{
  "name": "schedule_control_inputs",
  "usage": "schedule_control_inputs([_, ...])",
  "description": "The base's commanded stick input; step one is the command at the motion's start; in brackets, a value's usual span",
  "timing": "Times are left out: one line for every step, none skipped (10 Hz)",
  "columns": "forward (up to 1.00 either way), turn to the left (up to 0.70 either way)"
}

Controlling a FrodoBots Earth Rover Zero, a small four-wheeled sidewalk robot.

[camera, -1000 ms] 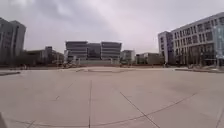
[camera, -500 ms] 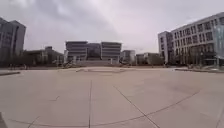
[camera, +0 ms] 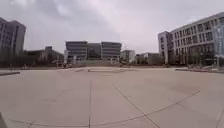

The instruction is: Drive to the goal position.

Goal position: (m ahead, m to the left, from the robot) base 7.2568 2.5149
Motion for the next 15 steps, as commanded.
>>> schedule_control_inputs([0.01,0.0])
schedule_control_inputs([0.04,0.0])
schedule_control_inputs([0.04,0.0])
schedule_control_inputs([0.0,0.0])
schedule_control_inputs([0.0,0.0])
schedule_control_inputs([0.0,0.0])
schedule_control_inputs([0.03,0.0])
schedule_control_inputs([0.0,0.0])
schedule_control_inputs([0.04,0.0])
schedule_control_inputs([0.04,0.0])
schedule_control_inputs([0.04,0.0])
schedule_control_inputs([0.04,0.0])
schedule_control_inputs([0.04,0.0])
schedule_control_inputs([0.01,0.0])
schedule_control_inputs([0.0,0.0])
